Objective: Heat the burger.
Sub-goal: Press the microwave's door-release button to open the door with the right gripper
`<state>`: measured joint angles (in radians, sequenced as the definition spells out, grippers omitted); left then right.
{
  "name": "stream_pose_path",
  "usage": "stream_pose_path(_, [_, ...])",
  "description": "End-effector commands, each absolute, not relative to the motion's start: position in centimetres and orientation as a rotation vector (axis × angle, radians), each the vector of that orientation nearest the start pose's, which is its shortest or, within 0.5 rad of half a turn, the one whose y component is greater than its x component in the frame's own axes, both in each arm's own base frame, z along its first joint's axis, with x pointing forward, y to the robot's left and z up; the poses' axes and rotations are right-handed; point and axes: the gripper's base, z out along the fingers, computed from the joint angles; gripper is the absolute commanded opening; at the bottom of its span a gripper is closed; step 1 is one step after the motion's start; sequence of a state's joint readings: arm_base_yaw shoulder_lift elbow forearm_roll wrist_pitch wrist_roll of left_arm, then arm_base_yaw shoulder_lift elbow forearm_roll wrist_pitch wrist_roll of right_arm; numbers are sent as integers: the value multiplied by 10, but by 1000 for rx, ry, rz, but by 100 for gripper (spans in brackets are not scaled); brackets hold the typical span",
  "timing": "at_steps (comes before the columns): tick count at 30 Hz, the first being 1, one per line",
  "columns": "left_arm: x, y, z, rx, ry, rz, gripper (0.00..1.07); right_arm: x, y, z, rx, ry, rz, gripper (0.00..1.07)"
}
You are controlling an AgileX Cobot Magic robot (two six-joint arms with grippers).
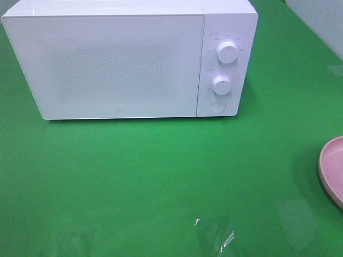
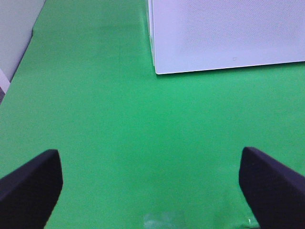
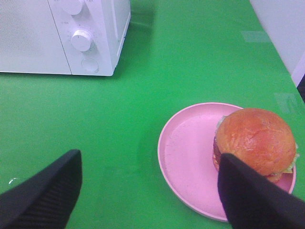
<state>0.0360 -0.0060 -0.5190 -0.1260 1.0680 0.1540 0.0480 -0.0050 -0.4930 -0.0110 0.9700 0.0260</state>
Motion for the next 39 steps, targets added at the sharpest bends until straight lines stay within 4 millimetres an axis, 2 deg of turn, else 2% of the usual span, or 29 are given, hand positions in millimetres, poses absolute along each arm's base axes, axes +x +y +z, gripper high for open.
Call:
stream_pose_path(1, [-12, -11, 281, 118, 1998, -43, 93, -5, -1, 283, -28, 1923, 28, 75])
stream_pose_path(15, [-12, -11, 281, 118, 1998, -43, 93, -5, -1, 283, -28, 1918, 28, 75])
stream_pose_path(21, [-12, -11, 281, 118, 1998, -43, 93, -3, -1, 293, -27, 1878, 29, 75])
stream_pose_path(29, [-12, -11, 281, 118, 1998, -43, 93, 26, 0, 305, -26, 1863, 32, 75])
stream_pose_path(36, [-12, -11, 281, 118, 1998, -43, 93, 42, 1, 309, -28, 1866, 31, 75])
stream_pose_path(38, [-12, -11, 281, 118, 1998, -43, 93, 56, 2, 312, -28, 1854, 33, 75])
stream_pose_path(39, [-12, -11, 281, 118, 1998, -43, 93, 56, 2, 312, -28, 1854, 33, 75])
